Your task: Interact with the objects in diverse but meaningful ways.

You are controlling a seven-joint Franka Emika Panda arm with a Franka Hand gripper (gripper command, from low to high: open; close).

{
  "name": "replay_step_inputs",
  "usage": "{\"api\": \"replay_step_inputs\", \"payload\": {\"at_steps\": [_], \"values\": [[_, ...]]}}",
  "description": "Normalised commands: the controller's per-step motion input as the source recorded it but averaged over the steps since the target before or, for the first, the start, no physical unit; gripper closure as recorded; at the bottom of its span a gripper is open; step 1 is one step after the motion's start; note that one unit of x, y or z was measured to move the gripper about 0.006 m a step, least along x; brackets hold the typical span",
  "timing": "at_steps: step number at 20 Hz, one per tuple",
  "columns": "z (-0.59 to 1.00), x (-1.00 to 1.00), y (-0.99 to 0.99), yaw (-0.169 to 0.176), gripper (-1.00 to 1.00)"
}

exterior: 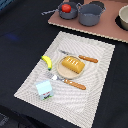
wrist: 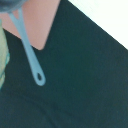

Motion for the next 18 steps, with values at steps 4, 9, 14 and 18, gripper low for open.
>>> {"api": "replay_step_inputs", "payload": {"at_steps": [4, 9, 14, 18], "values": [[-0.07, 0.07, -0.74, -0.119, -1.0], [-0.2, 0.0, -0.48, -0.221, -1.0], [-0.04, -0.01, -0.14, -0.083, -1.0], [0.0, 0.0, 0.0, 0.0, -1.0]]}}
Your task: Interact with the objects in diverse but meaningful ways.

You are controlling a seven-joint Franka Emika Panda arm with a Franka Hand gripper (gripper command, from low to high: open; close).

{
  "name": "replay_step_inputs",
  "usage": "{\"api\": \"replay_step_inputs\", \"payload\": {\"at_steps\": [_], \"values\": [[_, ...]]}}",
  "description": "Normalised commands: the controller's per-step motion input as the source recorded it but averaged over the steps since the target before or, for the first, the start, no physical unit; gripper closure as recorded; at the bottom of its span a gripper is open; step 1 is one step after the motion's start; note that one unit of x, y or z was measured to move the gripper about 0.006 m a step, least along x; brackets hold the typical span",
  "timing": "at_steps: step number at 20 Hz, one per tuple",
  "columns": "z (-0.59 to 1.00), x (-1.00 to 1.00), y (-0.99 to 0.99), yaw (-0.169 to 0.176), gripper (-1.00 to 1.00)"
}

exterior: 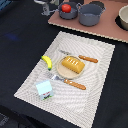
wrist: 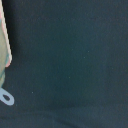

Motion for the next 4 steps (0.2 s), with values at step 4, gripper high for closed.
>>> {"api": "replay_step_inputs", "payload": {"at_steps": [4], "values": [[0.0, 0.0, 0.0, 0.0, -1.0]]}}
